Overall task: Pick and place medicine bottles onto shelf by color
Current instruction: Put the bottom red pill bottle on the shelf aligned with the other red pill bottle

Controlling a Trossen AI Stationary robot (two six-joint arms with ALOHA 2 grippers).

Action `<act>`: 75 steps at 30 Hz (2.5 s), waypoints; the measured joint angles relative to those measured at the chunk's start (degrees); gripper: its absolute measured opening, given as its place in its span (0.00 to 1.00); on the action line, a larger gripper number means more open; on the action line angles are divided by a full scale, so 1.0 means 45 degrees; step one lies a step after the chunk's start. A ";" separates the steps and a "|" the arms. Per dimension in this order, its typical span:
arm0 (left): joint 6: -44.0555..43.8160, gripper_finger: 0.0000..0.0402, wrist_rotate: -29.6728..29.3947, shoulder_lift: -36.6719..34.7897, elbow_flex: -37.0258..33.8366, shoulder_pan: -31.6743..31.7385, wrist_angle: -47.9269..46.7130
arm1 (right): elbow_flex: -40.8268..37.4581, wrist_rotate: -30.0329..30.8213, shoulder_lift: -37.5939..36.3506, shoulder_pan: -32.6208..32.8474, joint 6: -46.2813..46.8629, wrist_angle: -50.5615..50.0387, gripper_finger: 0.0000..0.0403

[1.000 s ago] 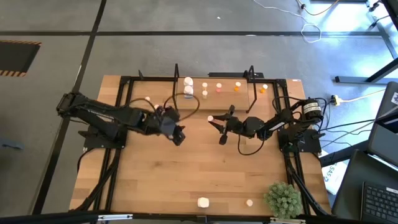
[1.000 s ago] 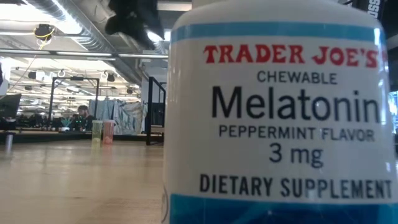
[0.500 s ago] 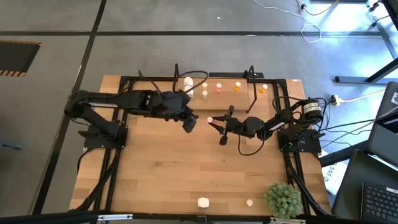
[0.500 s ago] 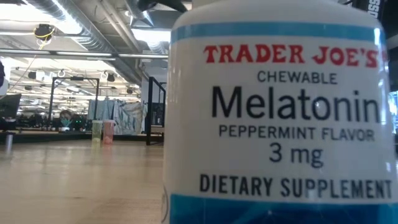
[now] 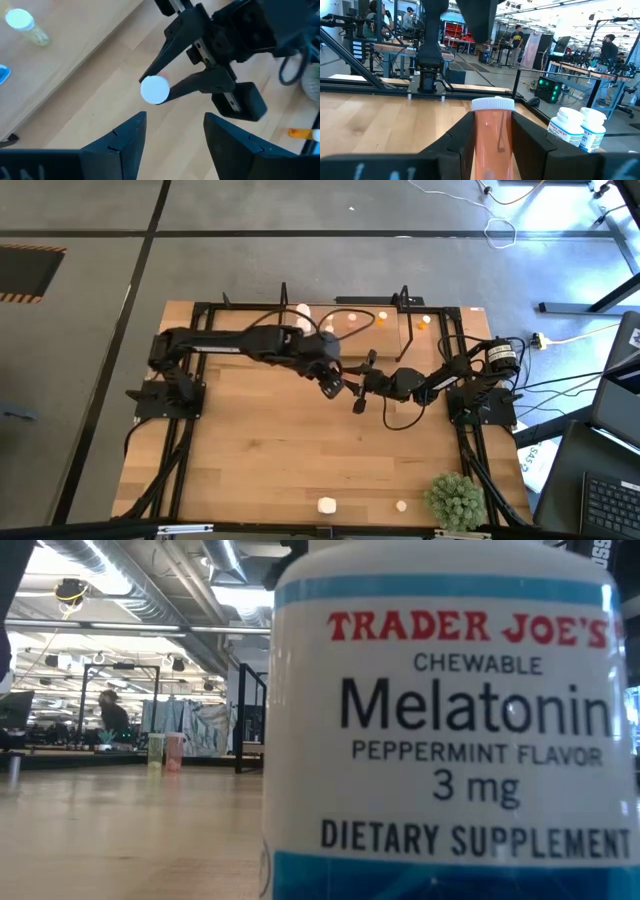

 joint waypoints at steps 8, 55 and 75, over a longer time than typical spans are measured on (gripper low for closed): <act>0.0180 0.48 -0.0008 0.0509 0.0058 0.0507 -0.0008 | 0.0000 0.0000 0.0004 -0.0005 -0.0010 0.0001 0.29; 0.0911 0.48 0.1099 0.1461 -0.0593 0.0854 0.1637 | 0.0029 -0.0661 0.0014 0.0000 -0.0006 -0.0073 0.29; 0.0843 0.25 0.0619 0.1456 -0.0593 0.0793 0.1586 | 0.0029 -0.0568 0.0004 -0.0010 0.0068 -0.0165 0.29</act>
